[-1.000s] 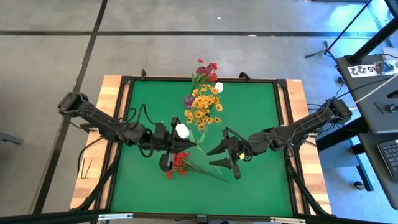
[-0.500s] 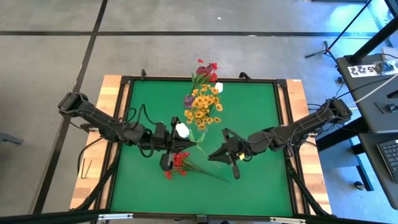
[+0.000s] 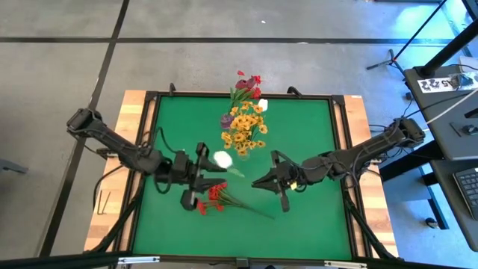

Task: Sort flowers into vase by color
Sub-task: Put the white flower into the transparent vase

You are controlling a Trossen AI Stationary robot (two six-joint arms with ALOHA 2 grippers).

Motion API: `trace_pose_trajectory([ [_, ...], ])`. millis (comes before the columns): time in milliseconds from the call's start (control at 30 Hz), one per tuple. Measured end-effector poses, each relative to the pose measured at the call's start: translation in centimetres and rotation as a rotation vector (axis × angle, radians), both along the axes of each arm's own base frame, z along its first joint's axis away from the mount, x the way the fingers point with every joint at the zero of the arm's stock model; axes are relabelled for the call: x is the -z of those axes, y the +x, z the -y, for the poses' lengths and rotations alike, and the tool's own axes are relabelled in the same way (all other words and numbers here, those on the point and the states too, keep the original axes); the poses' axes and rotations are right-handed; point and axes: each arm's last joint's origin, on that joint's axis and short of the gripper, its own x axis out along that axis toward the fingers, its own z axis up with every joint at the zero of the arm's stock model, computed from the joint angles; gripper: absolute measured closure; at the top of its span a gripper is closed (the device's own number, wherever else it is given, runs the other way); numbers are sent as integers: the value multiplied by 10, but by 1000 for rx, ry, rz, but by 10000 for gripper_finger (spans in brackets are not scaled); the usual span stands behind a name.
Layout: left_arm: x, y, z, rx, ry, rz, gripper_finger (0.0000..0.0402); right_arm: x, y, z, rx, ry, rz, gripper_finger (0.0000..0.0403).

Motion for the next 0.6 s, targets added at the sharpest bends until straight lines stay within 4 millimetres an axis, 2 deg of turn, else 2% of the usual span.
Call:
trace_pose_trajectory([
  [267, -6, -21, 13, -106, 33, -50, 195, -13, -9, 7, 109, -95, 64, 401],
  [433, -4, -29, 21, -228, 50, -93, 187, -23, -12, 10, 146, -192, 138, 401],
  [600, -2, -36, 27, -355, 69, -147, 193, -23, -13, 10, 144, -257, 229, 402],
])
